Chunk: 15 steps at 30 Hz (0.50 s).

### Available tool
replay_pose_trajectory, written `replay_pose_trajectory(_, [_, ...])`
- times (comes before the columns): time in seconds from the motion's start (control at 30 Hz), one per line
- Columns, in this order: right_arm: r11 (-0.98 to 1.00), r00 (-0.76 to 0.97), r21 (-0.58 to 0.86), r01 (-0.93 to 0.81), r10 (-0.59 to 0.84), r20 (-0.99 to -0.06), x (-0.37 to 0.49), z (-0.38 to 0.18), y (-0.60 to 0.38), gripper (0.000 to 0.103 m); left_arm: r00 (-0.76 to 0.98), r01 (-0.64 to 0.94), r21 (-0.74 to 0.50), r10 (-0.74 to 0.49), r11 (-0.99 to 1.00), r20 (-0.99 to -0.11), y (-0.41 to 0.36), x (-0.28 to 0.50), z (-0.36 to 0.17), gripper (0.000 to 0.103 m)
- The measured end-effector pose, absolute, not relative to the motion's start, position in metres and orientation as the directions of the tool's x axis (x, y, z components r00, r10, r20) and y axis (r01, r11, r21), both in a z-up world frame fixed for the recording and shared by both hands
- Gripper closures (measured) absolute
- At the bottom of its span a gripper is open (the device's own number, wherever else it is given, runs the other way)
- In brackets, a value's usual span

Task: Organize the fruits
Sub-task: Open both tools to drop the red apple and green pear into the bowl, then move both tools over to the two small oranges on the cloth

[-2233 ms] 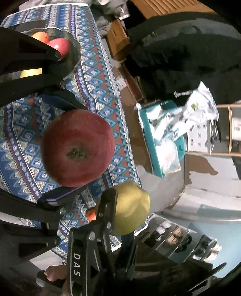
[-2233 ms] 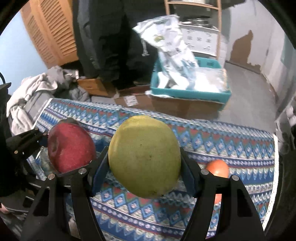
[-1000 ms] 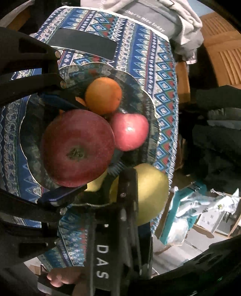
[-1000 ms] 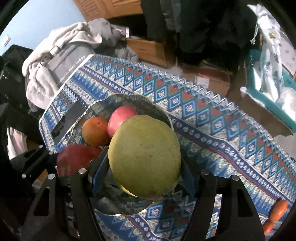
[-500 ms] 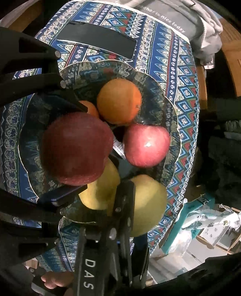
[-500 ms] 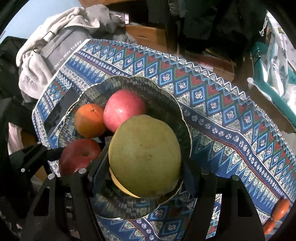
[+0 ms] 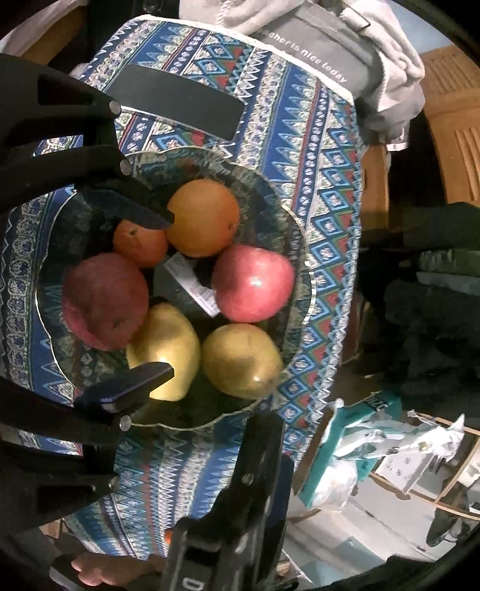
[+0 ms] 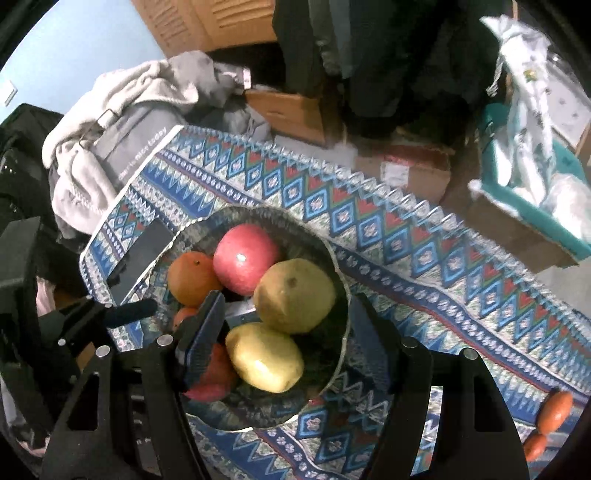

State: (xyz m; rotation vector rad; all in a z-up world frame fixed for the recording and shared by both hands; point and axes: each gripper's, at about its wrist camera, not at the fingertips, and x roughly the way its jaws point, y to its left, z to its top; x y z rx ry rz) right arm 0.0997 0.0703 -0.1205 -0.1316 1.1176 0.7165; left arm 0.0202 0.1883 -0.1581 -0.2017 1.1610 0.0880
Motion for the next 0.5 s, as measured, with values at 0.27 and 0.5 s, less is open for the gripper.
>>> replay_pose_trajectory(0.27, [0.813,0.363,0.192,-0.550,0.439,-0.822,0.093,-0.085,0.036,0.032,0.468,-0.152,-0.104,-0.021,0.983,-0.883,0.179,0.025,-0.127,0.027])
replay_pose_trajectory(0.5, [0.847,0.417,0.210,-0.489,0.438,-0.796,0.088,-0.061,-0.002,0.031,0.517,-0.097,-0.101,-0.037,0.990,-0.855,0.157,0.026,-0.104,0.025])
